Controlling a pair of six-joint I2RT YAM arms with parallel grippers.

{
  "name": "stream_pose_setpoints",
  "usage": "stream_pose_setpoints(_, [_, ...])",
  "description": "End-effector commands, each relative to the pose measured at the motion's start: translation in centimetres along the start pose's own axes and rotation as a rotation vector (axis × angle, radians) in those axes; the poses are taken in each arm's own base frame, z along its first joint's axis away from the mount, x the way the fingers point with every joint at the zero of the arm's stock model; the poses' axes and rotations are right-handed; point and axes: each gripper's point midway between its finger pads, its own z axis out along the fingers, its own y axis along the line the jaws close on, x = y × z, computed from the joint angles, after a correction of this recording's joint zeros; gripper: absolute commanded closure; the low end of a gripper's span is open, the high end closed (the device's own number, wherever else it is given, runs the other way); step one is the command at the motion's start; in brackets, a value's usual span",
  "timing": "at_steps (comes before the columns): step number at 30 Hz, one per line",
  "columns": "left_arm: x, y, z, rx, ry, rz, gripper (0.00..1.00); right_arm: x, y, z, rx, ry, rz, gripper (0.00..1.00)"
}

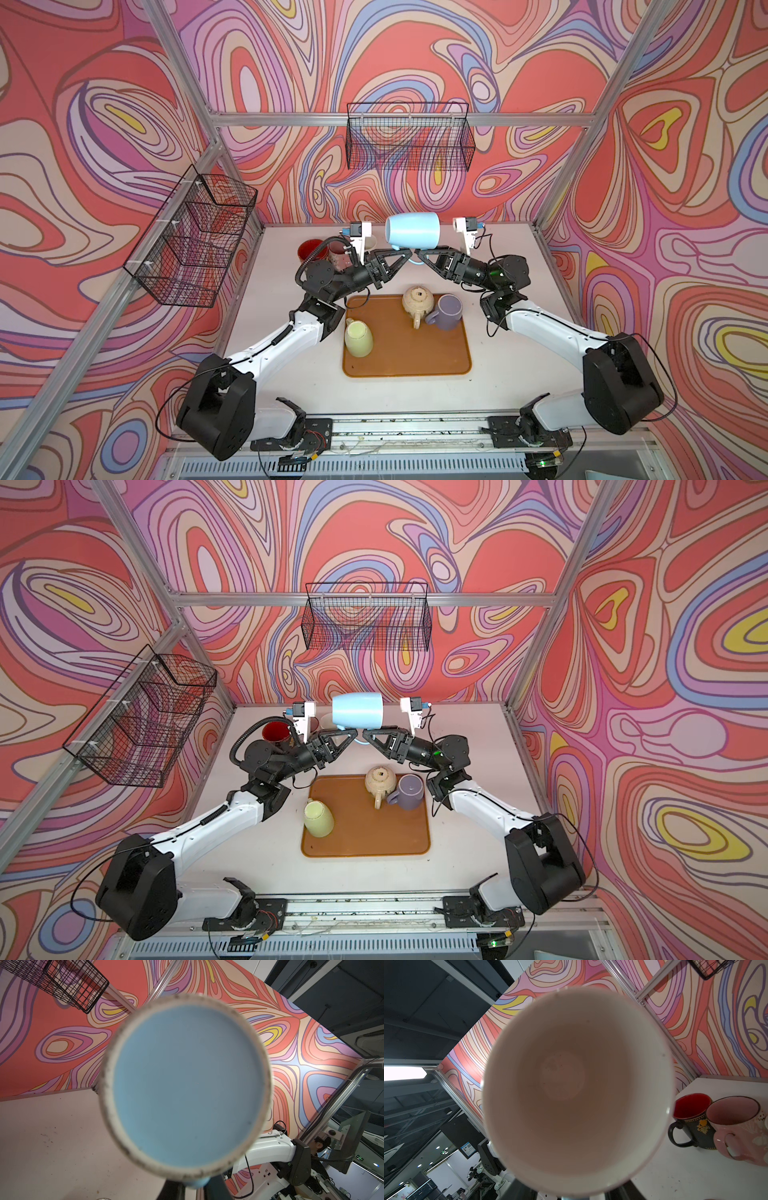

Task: Turn the mug right side up
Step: Place the mug at the top-center of the table.

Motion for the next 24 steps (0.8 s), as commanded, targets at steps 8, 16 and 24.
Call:
stream_pose_setpoints(8, [-1.2,-2.3,0.3,0.108,-0.053,0.072,1.0,-1.5,1.1,0.7,-0.041,-0.041,-0.034,0.89])
stream_pose_setpoints(16, [-0.4,-1.3,0.4,0.079,-0.024,0.051,0.92,-1.4,0.7,0.5,-0.013,-0.053,-0.031,1.0])
stream_pose_setpoints(24, [1.0,-0.4,-0.9,-0.041,0.039,0.101,0.44,-1.2,-0.3,0.3,0.059,-0.036,-0.032,1.0])
